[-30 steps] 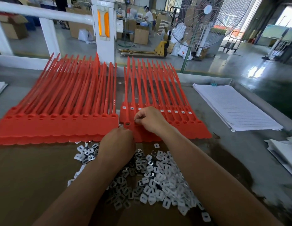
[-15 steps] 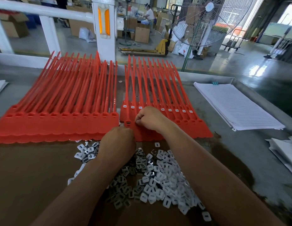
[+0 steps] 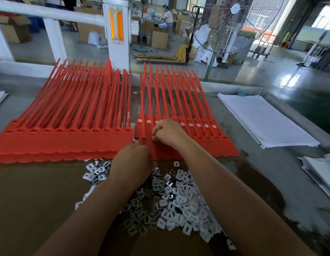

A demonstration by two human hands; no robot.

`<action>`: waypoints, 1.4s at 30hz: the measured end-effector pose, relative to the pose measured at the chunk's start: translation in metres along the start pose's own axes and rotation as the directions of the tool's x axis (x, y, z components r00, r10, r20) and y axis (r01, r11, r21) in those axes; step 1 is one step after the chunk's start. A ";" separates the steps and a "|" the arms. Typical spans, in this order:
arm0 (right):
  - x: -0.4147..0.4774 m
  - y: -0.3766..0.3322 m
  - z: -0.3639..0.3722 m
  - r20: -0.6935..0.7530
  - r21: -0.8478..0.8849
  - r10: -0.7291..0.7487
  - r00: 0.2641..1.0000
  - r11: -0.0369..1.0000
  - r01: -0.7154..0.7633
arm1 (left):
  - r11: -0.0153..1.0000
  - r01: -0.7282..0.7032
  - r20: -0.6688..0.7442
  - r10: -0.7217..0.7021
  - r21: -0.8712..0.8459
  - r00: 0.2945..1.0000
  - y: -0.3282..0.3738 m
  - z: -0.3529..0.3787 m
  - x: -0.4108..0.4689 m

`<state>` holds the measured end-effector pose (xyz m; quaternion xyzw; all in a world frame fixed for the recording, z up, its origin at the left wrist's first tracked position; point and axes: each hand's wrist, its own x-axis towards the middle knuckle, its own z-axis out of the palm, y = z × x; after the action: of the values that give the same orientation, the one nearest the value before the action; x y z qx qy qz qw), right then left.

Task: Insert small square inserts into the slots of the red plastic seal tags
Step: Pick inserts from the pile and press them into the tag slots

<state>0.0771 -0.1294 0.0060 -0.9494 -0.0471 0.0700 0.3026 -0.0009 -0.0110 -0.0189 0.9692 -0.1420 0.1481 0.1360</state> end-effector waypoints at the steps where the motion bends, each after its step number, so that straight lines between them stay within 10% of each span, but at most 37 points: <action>1: 0.000 0.001 0.000 0.006 0.002 0.002 1.000 1.000 -0.002 | 1.000 0.001 -0.002 -0.001 0.004 1.000 0.000 0.000 0.000; 23: -0.043 0.014 -0.016 0.049 0.083 -0.201 0.978 0.977 0.197 | 1.000 0.016 0.029 -0.015 -0.011 0.999 -0.002 0.000 -0.001; 42: -0.086 0.010 -0.011 0.366 -0.059 -0.349 0.862 0.916 0.396 | 0.998 0.056 0.123 -0.056 0.003 0.991 -0.001 -0.001 0.004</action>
<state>-0.0056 -0.1550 0.0181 -0.9125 -0.2872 0.1738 0.2337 0.0029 -0.0104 -0.0168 0.9801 -0.1230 0.0840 0.1315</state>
